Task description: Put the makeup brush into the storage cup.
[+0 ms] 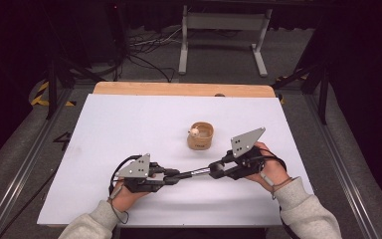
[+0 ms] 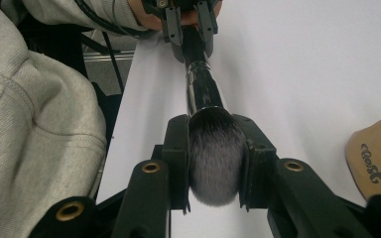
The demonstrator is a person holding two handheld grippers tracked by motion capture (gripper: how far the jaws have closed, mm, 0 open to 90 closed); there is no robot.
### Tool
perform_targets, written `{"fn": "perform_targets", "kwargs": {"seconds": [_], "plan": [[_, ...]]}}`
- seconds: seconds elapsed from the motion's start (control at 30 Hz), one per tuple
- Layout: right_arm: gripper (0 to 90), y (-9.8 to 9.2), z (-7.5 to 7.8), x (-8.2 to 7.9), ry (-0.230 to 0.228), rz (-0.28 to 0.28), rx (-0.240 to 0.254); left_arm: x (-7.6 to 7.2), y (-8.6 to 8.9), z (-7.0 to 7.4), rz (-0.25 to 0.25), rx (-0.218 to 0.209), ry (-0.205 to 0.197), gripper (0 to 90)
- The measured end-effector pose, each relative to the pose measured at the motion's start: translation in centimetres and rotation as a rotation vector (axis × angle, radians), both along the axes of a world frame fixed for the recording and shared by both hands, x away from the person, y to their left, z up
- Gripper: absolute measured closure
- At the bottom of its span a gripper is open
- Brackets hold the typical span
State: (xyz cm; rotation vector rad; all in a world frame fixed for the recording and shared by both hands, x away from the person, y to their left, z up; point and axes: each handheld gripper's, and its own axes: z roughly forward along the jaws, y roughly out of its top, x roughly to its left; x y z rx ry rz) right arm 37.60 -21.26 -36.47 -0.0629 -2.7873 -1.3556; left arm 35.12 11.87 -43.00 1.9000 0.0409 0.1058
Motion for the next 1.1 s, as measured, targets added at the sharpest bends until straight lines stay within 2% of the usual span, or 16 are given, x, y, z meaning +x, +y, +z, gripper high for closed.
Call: {"fn": "perform_targets", "kwargs": {"seconds": [0.37, 0.47, 0.5, 0.6, 0.8, 1.1], "plan": [[71.2, 0.3, 0.4, -0.1, 0.003, -0.005, -0.03, 0.0, 0.0, 0.1, 0.005, -0.005, 0.001, 69.0], [71.1, 0.3, 0.6, -0.1, 0.001, -0.009, -0.037, 0.0, -0.1, 0.1, 0.015, -0.006, 0.017, 58.8], [71.2, 0.3, 0.7, -0.1, 0.0, -0.012, -0.042, 0.1, -0.1, 0.1, 0.013, -0.004, 0.027, 58.8], [71.1, 0.3, 1.1, -0.1, -0.006, -0.013, -0.064, 0.2, -0.4, 0.1, 0.034, 0.008, 0.044, 43.7], [71.1, 0.7, 2.1, -0.1, -0.018, -0.012, -0.12, 0.5, -0.8, 0.2, 0.054, 0.029, 0.083, 29.9], [71.1, 2.0, 3.9, 0.1, -0.04, 0.006, -0.227, 0.7, -1.3, 0.1, 0.06, 0.069, 0.11, 26.9]]}}
